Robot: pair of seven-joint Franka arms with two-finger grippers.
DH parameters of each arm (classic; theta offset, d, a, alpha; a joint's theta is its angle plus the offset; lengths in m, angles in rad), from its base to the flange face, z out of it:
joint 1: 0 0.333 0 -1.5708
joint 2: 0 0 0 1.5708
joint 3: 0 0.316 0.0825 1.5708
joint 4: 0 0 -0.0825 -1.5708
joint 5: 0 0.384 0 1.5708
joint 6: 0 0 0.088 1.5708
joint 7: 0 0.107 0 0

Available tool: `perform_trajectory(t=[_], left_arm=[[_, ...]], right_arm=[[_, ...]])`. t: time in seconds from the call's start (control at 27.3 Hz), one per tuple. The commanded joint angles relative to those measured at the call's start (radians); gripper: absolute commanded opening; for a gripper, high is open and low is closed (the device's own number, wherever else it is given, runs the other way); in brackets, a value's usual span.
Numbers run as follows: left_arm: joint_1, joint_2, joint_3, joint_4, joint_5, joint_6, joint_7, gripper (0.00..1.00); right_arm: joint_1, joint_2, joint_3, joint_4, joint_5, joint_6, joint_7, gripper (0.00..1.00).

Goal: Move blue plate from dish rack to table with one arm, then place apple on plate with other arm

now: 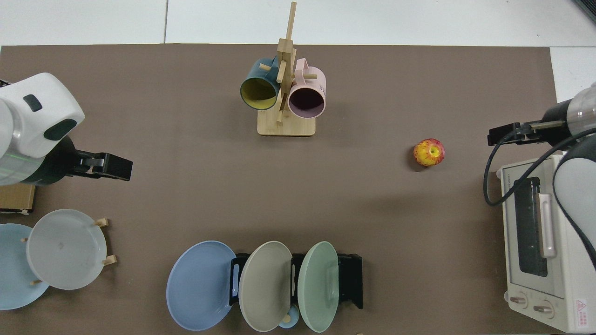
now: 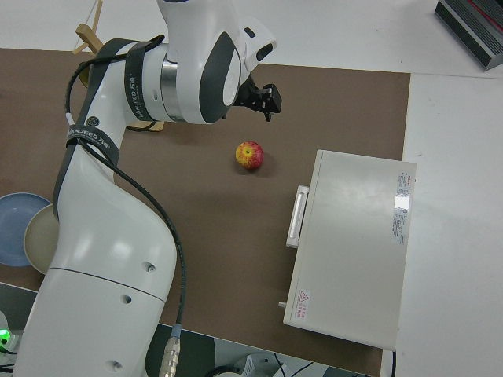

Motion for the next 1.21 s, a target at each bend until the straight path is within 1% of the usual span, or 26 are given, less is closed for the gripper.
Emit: perform_trajectory(t=[0.0, 0.22, 0.62, 0.77, 0.92, 1.1, 1.17], left_arm=[[-0.003, 0.002, 0.009, 0.005, -0.013, -0.002, 0.019, 1.0], [-0.003, -0.001, 0.014, 0.003, -0.013, 0.004, 0.022, 1.0], [-0.001, -0.001, 0.018, 0.011, -0.007, -0.01, 0.003, 1.0], [-0.001, -0.009, 0.017, 0.008, -0.007, -0.023, 0.002, 1.0], [-0.001, -0.01, 0.017, 0.003, -0.012, -0.023, 0.002, 1.0], [0.011, -0.017, 0.017, -0.003, -0.012, -0.022, 0.002, 1.0], [0.011, -0.018, 0.017, -0.006, -0.013, -0.022, 0.002, 1.0]], right_arm=[[-0.003, -0.02, 0.003, -0.025, 0.023, 0.01, 0.007, 1.0], [0.001, -0.023, 0.006, -0.022, 0.022, -0.047, 0.007, 1.0], [0.001, -0.017, 0.012, -0.014, 0.026, -0.061, 0.007, 1.0], [0.0, 0.007, 0.012, 0.01, 0.025, -0.062, 0.008, 1.0], [0.001, 0.052, 0.014, 0.071, 0.026, -0.075, 0.008, 1.0], [0.003, 0.09, 0.015, 0.075, 0.018, -0.053, 0.034, 1.0], [0.003, 0.11, 0.02, 0.078, 0.018, -0.029, 0.051, 1.0]])
